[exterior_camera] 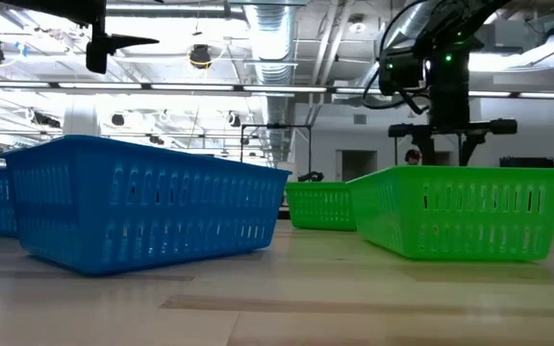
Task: Stack baskets by color
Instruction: Stack the top right black bin on top of the top left black bin
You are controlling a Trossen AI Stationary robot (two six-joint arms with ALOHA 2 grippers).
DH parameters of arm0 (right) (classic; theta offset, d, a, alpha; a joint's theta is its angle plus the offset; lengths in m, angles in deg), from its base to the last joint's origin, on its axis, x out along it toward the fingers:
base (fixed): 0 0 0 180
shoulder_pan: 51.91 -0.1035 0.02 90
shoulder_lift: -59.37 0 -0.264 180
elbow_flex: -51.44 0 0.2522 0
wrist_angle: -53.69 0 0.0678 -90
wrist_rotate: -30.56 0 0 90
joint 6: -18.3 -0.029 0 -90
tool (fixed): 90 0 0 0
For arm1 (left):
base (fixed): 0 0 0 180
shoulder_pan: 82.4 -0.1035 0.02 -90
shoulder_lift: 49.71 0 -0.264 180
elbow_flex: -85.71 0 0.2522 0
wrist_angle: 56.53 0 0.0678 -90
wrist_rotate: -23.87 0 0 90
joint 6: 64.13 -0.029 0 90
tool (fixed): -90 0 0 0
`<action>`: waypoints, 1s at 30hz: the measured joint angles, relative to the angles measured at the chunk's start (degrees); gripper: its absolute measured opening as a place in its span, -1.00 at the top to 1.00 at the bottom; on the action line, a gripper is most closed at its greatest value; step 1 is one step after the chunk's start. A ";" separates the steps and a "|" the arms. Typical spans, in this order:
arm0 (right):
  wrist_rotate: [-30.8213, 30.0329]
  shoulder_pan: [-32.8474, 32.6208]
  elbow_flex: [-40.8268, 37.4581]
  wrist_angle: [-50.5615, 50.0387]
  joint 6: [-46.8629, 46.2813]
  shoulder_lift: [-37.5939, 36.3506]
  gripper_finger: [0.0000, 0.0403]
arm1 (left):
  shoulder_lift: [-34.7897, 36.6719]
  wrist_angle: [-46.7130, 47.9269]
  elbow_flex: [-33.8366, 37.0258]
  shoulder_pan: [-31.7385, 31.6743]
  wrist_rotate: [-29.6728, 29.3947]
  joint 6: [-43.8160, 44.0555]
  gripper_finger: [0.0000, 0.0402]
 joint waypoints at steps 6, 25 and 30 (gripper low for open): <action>0.74 -0.58 -5.00 7.87 -10.14 0.04 -0.01 | 0.02 -0.07 0.00 0.00 0.75 0.00 -0.36; 1.55 4.34 -11.31 18.48 -12.24 0.04 0.35 | 0.02 -0.13 0.00 0.00 1.53 0.20 -0.36; 1.57 5.58 -11.31 18.27 -9.36 0.04 0.70 | 0.02 -0.11 0.00 0.00 1.55 0.20 -0.36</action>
